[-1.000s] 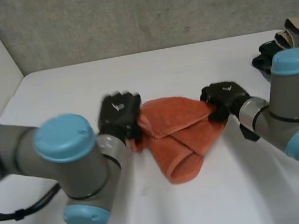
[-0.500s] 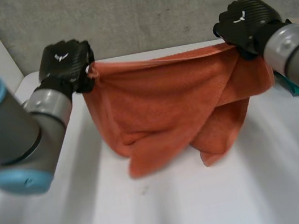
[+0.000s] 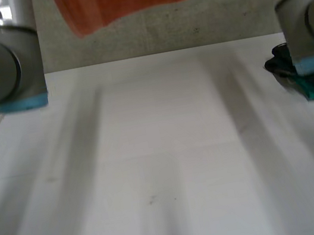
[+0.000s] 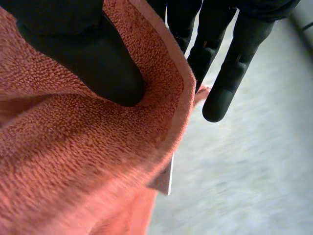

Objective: Fold the laundry.

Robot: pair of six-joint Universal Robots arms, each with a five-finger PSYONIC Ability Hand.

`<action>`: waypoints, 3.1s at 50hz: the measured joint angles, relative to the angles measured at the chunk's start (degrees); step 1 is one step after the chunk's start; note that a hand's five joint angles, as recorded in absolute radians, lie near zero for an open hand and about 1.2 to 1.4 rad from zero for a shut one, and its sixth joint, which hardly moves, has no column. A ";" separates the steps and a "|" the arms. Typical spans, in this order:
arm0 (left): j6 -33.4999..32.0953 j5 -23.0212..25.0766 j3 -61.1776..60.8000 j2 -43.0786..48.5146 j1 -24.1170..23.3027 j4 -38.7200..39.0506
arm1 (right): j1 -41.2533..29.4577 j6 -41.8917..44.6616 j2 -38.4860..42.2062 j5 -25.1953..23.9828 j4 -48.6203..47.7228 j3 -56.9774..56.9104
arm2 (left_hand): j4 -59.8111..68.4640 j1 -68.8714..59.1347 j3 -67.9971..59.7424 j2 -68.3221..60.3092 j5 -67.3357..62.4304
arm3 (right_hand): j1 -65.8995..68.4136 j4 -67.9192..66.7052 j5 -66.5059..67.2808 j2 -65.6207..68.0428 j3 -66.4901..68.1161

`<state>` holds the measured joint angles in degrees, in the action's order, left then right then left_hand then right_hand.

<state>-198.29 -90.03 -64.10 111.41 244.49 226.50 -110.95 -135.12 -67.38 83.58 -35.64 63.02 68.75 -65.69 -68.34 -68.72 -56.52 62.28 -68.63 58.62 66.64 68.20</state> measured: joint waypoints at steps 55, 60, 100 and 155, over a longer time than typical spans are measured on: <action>0.14 5.21 -49.10 -18.14 4.56 -4.44 | 12.91 -12.58 2.15 -15.28 50.52 12.50 | 0.18 0.00 -0.01 -0.03 0.00 | -44.76 51.98 -51.03 -49.71 -51.43; 0.10 5.21 -48.93 -18.11 4.63 -4.42 | 13.07 -2.10 2.41 -15.54 48.24 16.66 | 0.18 0.00 -0.01 -0.03 0.00 | -44.76 51.07 -50.12 -49.71 -50.39; 0.18 5.47 -48.64 -18.01 7.05 -4.65 | 7.90 4.74 7.54 -17.89 20.82 27.91 | 0.18 0.00 -0.01 -0.03 0.00 | 2.03 0.34 -2.37 0.68 -0.34; -0.45 5.51 6.34 6.66 15.12 -20.37 | 11.71 -17.74 9.95 4.83 20.08 -18.66 | 0.23 0.00 -0.13 -0.10 -0.27 | 2.03 0.00 -1.94 0.68 0.00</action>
<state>-198.74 -84.52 -57.76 118.07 259.61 206.14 -99.24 -152.86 -57.43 88.41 -15.55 44.35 68.99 -65.69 -68.47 -68.82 -56.80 64.31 -68.62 56.69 67.32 68.20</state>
